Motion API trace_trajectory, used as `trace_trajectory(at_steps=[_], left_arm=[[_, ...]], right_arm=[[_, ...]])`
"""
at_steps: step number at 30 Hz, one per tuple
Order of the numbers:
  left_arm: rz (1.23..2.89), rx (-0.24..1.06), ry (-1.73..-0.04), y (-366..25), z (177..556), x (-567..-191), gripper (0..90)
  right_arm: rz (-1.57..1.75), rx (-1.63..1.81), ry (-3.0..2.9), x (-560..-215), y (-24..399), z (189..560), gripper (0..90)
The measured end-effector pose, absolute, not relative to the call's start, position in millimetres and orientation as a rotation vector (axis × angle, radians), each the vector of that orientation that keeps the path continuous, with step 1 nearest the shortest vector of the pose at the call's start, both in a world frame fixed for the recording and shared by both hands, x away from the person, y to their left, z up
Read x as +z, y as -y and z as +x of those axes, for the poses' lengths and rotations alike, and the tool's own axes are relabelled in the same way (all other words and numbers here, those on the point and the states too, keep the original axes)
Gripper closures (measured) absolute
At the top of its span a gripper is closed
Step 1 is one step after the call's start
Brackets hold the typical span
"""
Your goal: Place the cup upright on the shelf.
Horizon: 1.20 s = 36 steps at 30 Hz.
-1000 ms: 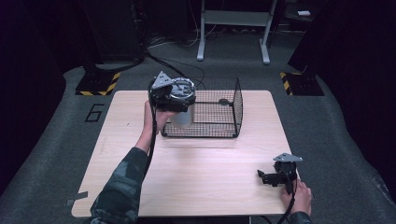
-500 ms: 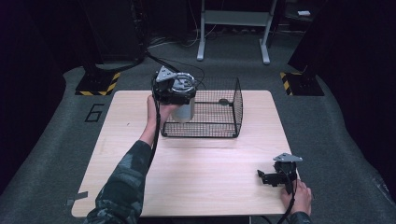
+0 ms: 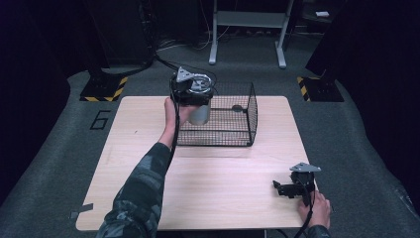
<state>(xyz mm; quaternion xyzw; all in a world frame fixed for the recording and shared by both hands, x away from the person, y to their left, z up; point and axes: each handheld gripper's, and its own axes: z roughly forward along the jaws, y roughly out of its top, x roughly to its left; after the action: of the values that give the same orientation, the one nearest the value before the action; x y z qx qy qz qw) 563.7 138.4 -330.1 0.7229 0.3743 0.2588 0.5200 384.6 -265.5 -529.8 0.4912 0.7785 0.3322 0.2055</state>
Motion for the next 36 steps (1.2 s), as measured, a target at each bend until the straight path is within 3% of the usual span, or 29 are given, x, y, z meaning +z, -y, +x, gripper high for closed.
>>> trace_trajectory(at_steps=[36], left_arm=[[1.758, 0.604, -1.063, -92.4, 595.0, -393.1, 2.9]], right_arm=[[1.369, 0.938, -2.168, -529.9, 265.1, 384.6, 0.0]])
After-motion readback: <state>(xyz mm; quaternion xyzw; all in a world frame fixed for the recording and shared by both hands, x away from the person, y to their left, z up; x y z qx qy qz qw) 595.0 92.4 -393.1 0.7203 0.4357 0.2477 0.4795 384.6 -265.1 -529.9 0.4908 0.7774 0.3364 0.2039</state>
